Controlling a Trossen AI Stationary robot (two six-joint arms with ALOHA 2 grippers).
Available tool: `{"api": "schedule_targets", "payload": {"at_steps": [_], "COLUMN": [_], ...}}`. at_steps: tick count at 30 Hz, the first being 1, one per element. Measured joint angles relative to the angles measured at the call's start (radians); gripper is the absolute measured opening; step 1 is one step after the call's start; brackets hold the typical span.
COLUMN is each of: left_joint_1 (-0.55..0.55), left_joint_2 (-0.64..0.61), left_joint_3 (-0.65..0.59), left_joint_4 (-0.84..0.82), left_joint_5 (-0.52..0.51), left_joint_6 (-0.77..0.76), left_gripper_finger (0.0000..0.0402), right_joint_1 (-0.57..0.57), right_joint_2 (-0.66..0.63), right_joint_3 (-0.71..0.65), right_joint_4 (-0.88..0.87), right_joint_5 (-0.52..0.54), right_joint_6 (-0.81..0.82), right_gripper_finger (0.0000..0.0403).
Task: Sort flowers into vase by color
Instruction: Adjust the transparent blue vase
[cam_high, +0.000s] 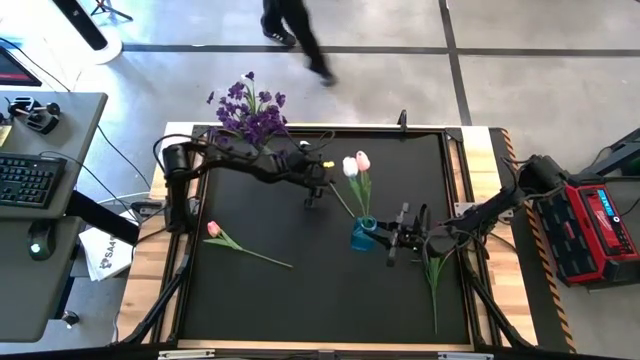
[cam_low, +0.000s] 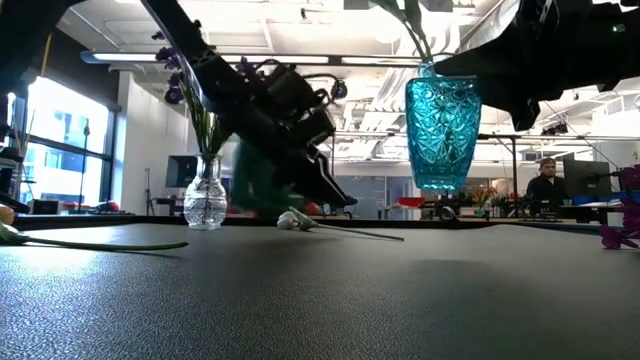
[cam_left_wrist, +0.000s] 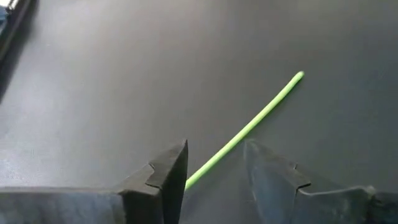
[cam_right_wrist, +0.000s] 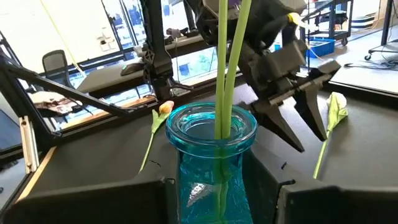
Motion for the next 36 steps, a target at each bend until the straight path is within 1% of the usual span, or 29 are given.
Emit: {"api": "schedule_targets", "payload": {"at_steps": [5, 9, 14, 17, 18, 27, 36], "left_joint_1": [0.004, 0.002, -0.019, -0.042, -0.050, -0.122, -0.150], "left_joint_2": [0.063, 0.088, 0.082, 0.079, 0.079, 0.079, 0.079], "left_joint_3": [0.029, 0.038, 0.036, 0.036, 0.037, 0.036, 0.036], "left_joint_4": [-0.002, -0.003, -0.030, -0.027, -0.029, -0.022, -0.029], "left_joint_5": [-0.004, -0.006, -0.006, -0.006, -0.006, -0.006, -0.006], "left_joint_6": [0.022, 0.032, 0.033, 0.056, 0.063, 0.063, 0.061], "left_gripper_finger": [0.0122, 0.0095, 0.0048, 0.0013, 0.0006, 0.0000, 0.0000], "right_joint_1": [0.000, 0.000, 0.000, 0.000, 0.000, 0.000, 0.000], "right_joint_2": [0.000, 0.000, 0.000, 0.000, 0.000, 0.000, 0.000], "right_joint_3": [0.000, 0.000, 0.000, 0.000, 0.000, 0.000, 0.000], "right_joint_4": [0.005, 0.006, 0.006, 0.006, 0.006, 0.014, 0.020], "right_joint_5": [0.000, 0.000, 0.000, 0.000, 0.001, 0.000, -0.002], "right_joint_6": [0.001, 0.002, 0.016, 0.021, 0.026, 0.044, 0.044], "right_gripper_finger": [0.0085, 0.0085, 0.0085, 0.0085, 0.0085, 0.0086, 0.0086]}}
